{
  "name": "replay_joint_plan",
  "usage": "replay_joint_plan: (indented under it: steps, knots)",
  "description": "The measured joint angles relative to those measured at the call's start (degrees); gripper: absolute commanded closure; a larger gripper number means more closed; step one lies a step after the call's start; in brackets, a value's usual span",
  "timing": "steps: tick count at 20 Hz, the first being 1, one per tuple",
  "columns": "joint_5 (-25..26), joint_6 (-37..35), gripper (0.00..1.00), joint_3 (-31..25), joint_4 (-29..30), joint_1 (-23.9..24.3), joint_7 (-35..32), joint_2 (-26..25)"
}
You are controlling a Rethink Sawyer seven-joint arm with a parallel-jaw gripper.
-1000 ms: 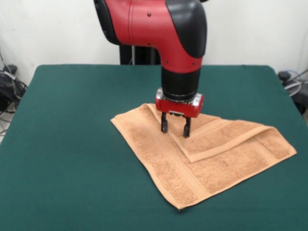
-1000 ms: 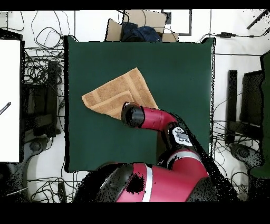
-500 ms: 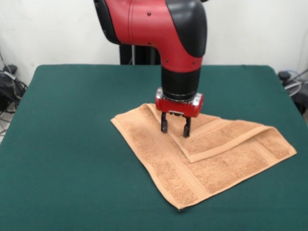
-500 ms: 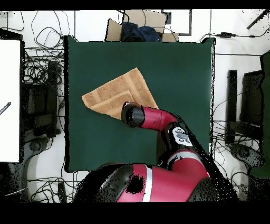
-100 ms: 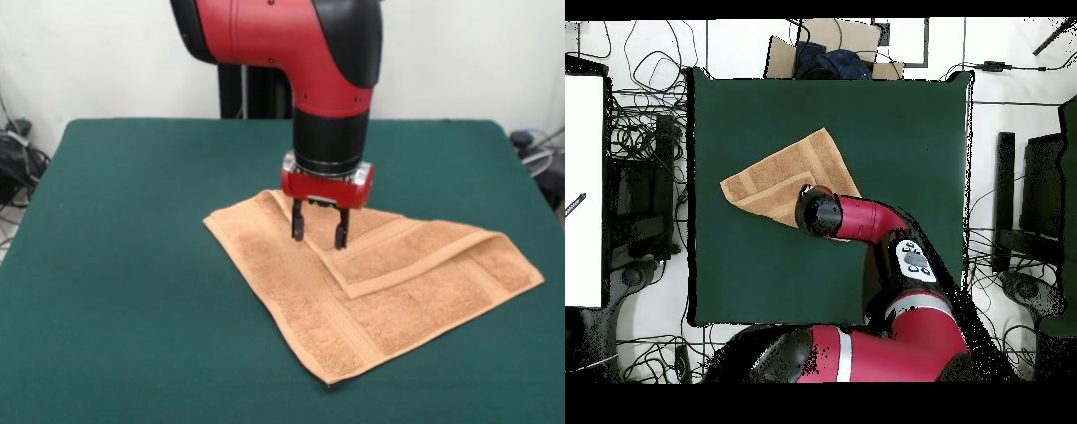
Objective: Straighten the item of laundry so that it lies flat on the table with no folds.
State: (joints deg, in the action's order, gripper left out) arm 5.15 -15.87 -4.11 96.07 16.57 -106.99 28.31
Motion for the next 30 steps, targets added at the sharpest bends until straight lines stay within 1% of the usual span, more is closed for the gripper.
replay_joint_plan:
  steps: [7, 16, 25, 30]
  knots:
    - [0.02, -2.45, 0.0, -0.01, -2.63, -0.1, 0.0, 1.69]
    - [0.04, -2.5, 0.0, -0.01, -5.59, -0.54, 0.0, 1.5]
    - [0.05, -4.12, 0.0, -0.01, -8.69, -3.06, 0.0, 1.37]
    - [0.05, -5.02, 0.0, -0.01, -9.06, -4.53, 0.0, 1.38]
